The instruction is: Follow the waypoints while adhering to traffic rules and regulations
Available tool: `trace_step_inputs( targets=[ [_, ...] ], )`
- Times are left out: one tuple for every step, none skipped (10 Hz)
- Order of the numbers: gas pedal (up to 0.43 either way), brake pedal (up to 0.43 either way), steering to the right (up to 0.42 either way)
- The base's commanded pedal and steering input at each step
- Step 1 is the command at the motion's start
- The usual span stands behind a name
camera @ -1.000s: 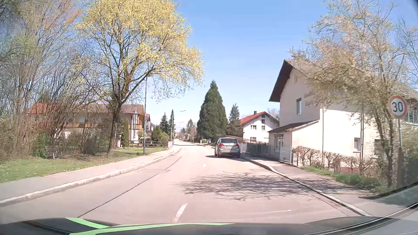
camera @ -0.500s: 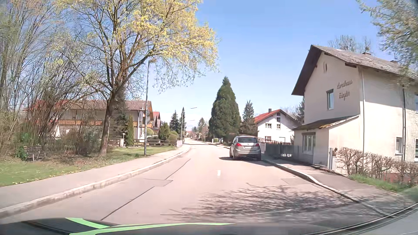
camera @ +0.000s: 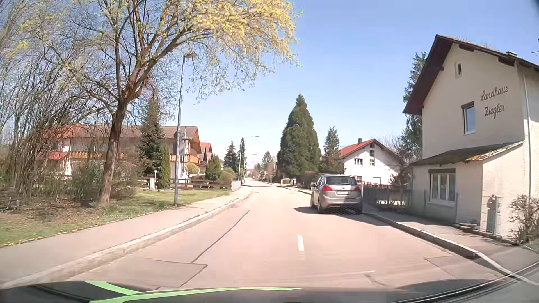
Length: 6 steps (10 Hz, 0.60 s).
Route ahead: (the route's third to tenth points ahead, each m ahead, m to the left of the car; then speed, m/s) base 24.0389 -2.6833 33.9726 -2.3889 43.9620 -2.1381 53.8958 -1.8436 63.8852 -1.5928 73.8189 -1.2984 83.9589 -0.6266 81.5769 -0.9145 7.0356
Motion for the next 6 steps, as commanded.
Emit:
trace_step_inputs(
  targets=[
    [0.0, 0.0, -0.012],
    [0.0, 0.0, -0.01],
    [0.0, 0.0, -0.008],
    [0.0, 0.0, -0.005],
    [0.0, 0.0, -0.003],
    [0.0, 0.0, 0.0]
  ],
)
